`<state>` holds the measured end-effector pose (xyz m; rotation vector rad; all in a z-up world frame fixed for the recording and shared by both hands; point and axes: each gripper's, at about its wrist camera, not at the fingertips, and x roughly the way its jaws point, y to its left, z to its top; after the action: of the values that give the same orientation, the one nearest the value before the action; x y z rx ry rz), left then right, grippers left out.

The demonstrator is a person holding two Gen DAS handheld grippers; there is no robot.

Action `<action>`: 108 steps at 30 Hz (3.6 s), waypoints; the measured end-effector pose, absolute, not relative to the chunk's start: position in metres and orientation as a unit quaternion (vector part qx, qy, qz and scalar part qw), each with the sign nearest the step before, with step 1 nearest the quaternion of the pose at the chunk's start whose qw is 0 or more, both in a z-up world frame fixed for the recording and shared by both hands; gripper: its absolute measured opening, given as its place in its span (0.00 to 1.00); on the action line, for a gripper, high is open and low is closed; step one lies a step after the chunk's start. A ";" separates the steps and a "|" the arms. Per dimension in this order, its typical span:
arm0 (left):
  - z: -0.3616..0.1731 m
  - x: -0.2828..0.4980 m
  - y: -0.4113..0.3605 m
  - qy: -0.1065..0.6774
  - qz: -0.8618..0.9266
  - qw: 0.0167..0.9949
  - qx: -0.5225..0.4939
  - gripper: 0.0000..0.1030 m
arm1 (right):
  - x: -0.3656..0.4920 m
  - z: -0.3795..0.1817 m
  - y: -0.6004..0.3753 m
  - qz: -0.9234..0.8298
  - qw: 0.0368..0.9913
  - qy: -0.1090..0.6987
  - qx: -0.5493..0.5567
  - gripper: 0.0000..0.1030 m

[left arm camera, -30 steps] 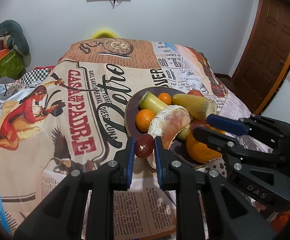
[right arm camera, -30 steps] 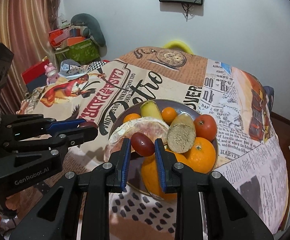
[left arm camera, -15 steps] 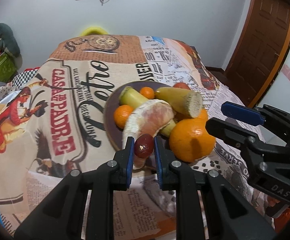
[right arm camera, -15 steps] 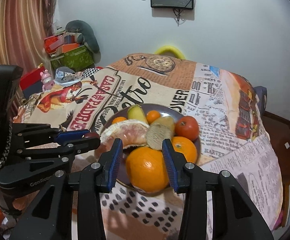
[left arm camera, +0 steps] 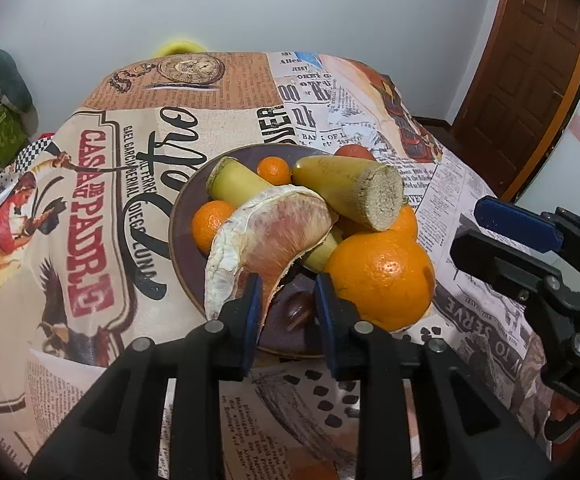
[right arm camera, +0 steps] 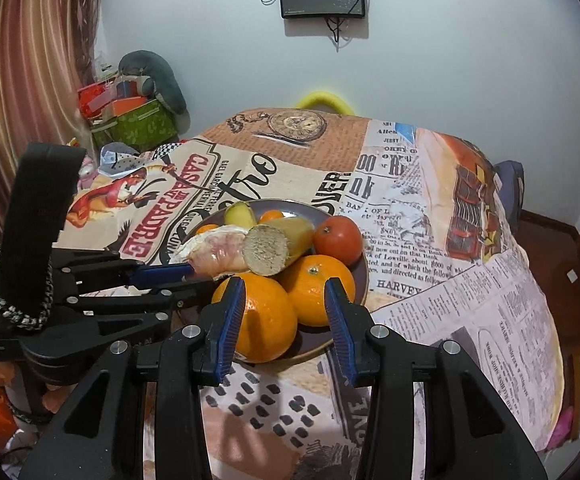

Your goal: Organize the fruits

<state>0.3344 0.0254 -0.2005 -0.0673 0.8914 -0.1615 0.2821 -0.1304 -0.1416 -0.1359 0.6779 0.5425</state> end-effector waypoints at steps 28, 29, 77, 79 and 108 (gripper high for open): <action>-0.011 0.162 0.033 0.208 -0.038 0.977 -0.018 0.29 | 0.170 -0.018 -0.149 0.247 0.949 0.192 -0.038 0.37; -0.005 0.154 0.032 0.200 -0.038 0.979 -0.017 0.29 | 0.161 -0.011 -0.151 0.245 0.952 0.181 -0.035 0.37; 0.041 0.022 0.011 0.069 -0.010 0.998 0.002 1.00 | 0.049 0.019 -0.178 0.172 0.984 0.044 0.001 1.00; 0.041 0.022 0.011 0.069 -0.010 0.998 0.001 1.00 | 0.049 0.019 -0.178 0.172 0.984 0.044 0.001 1.00; 0.036 0.028 0.009 0.077 -0.022 0.997 0.001 1.00 | 0.047 0.019 -0.179 0.170 0.984 0.045 0.002 1.00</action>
<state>0.0276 0.0093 0.0356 0.0020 0.1534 -0.0433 0.0466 -0.1793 0.0194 0.0041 0.0915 0.3418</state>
